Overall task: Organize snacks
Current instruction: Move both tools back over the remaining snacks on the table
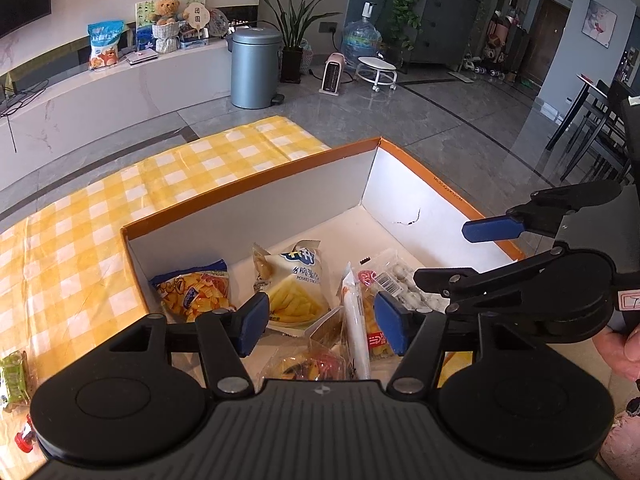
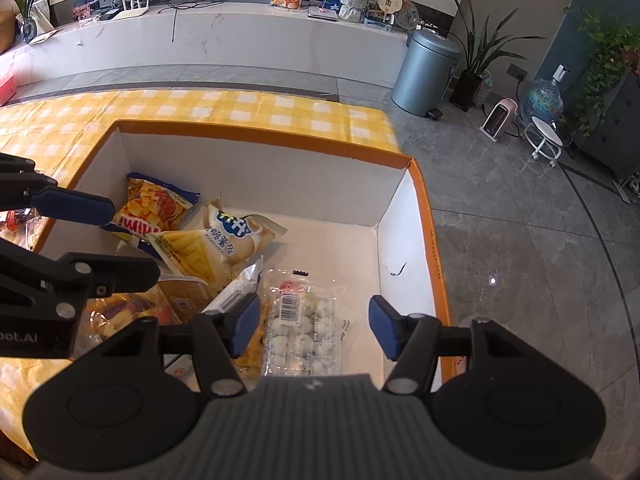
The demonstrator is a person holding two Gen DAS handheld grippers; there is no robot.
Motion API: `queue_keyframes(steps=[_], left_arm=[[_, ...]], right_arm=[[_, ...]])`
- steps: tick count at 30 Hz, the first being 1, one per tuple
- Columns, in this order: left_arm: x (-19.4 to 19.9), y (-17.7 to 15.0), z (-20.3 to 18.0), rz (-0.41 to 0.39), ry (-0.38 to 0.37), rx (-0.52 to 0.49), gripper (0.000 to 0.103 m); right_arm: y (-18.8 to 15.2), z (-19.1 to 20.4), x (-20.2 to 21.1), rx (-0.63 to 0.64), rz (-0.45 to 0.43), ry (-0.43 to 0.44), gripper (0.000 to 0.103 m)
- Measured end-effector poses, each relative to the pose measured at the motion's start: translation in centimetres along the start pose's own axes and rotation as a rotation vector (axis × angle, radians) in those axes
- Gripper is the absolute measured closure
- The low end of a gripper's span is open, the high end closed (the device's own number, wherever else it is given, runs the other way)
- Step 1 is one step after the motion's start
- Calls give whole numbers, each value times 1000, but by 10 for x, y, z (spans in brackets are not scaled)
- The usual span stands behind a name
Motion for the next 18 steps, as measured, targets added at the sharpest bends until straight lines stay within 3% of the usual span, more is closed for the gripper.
queue_keyframes(steps=[18], left_arm=[[92, -48, 7, -139, 117, 42, 30]], right_arm=[[-31, 44, 78, -113, -171, 98, 42]])
Point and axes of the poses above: each gripper's, at about its wrist camera, not at the fingertips, and x roughly against the way its jaws point, z to its left, y to its top, the point moved 1 cm from there along -x, roughly the way its jaws point, and after that the axes turned 12 degrees about -x, right-handed, at the moved point
